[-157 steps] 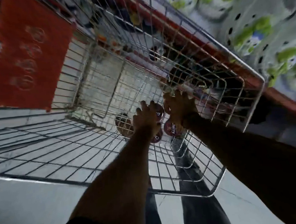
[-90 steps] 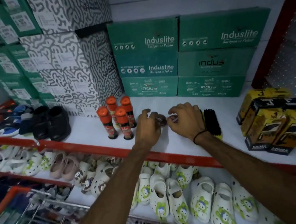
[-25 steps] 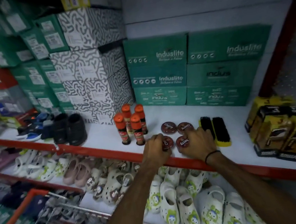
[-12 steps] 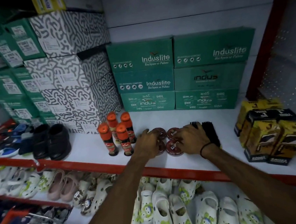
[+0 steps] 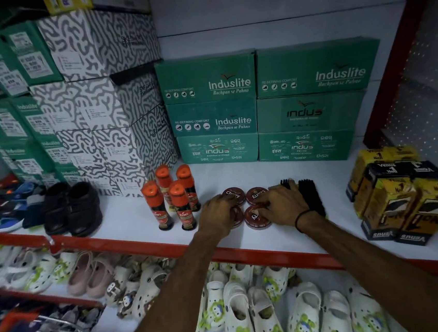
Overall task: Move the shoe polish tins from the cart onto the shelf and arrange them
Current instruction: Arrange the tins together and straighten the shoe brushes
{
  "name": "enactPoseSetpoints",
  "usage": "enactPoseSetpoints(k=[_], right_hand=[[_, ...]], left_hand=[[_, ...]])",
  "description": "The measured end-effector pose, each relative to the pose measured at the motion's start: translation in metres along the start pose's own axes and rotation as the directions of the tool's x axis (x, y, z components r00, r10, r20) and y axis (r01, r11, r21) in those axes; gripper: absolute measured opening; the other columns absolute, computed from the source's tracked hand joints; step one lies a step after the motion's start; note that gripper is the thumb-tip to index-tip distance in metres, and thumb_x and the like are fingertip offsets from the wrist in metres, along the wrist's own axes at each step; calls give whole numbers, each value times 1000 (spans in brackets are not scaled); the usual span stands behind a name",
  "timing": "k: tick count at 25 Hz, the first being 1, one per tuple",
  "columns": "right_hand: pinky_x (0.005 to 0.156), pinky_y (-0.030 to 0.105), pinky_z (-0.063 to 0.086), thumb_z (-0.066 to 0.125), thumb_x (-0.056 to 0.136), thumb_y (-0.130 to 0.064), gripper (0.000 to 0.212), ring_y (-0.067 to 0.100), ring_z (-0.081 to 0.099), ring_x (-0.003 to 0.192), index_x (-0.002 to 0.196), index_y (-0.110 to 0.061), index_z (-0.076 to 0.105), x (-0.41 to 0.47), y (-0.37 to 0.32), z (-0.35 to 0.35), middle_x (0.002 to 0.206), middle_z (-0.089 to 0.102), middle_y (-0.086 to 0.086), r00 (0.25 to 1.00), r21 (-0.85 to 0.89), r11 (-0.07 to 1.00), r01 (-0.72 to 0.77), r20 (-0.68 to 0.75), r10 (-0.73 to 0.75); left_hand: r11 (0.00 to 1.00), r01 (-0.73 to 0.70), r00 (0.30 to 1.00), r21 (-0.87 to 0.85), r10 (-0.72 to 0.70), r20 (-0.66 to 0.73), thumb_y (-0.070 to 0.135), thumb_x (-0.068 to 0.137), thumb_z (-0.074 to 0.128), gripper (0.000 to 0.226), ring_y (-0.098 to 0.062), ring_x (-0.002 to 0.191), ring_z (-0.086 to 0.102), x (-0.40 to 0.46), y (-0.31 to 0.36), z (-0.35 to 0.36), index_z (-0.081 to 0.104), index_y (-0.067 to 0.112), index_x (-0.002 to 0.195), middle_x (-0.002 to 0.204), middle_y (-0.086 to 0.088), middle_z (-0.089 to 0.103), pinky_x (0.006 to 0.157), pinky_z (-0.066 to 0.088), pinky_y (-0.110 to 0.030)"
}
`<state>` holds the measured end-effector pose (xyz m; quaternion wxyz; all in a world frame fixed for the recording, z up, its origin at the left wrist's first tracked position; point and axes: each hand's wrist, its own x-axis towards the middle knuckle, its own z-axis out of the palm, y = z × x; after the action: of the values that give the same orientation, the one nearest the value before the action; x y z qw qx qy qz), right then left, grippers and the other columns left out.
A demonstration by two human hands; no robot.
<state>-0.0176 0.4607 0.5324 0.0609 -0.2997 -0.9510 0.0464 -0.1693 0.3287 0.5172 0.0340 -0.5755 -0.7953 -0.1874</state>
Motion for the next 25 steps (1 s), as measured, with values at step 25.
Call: enactPoseSetpoints(k=[25], right_hand=[[124, 59, 6, 48, 99, -32, 40, 23, 36, 148, 138, -37, 57, -2, 6, -11, 150, 53, -6, 997, 155, 987, -37, -58, 46]], left_hand=[[997, 79, 994, 0, -79, 79, 9, 92, 55, 39, -34, 108, 69, 9, 0, -7, 64, 15, 130, 121, -14, 72, 93, 55, -42]])
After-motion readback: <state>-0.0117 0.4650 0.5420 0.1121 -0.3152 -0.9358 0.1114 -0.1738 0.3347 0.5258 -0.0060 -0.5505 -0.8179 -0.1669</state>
